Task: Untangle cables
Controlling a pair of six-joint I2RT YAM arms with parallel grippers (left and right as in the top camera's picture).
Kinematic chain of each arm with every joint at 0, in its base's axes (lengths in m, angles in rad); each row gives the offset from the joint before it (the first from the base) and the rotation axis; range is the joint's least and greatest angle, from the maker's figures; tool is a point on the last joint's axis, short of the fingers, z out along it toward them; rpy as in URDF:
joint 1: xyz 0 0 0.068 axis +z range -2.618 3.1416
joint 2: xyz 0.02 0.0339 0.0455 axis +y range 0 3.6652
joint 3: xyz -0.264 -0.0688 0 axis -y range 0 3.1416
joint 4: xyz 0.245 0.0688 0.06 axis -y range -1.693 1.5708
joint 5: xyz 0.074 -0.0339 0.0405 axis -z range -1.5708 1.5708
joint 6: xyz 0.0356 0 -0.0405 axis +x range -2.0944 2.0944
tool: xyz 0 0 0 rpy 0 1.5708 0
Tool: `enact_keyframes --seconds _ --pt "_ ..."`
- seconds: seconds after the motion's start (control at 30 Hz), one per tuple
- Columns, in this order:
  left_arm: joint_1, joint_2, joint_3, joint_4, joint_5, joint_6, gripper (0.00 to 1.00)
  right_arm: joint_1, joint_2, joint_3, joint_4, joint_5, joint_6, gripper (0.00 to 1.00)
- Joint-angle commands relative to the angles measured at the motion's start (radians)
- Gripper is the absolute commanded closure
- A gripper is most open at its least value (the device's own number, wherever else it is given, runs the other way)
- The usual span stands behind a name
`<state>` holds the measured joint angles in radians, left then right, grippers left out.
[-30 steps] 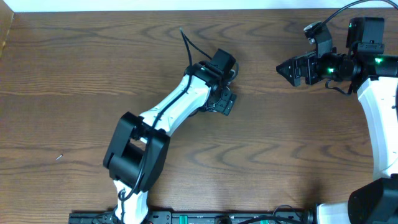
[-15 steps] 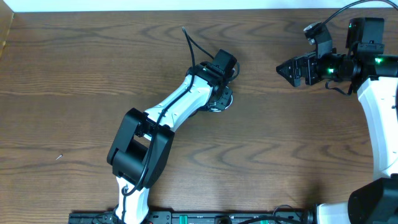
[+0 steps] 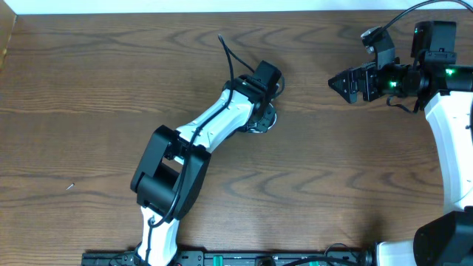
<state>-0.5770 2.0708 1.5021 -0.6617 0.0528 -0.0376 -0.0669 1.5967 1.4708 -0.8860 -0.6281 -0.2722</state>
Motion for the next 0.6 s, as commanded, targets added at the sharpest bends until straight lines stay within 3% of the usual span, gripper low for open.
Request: enact_keyframes --seconds 0.0,0.3,0.47,0.57 --pt "0.003 0.013 -0.01 0.0 -0.013 0.002 0.92 0.01 0.006 0.006 -0.002 0.002 0.006 0.05" --pt "0.005 -0.182 0.095 -0.086 -0.011 -0.11 0.93 0.05 0.007 0.006 0.017 0.001 0.035 0.06" --pt "0.016 -0.311 0.098 -0.055 0.0 -0.179 0.92 0.089 0.008 0.006 0.078 0.001 0.158 0.09" --pt "0.035 -0.342 0.098 -0.047 0.079 -0.186 0.93 0.108 0.008 0.006 0.121 0.001 0.248 0.12"
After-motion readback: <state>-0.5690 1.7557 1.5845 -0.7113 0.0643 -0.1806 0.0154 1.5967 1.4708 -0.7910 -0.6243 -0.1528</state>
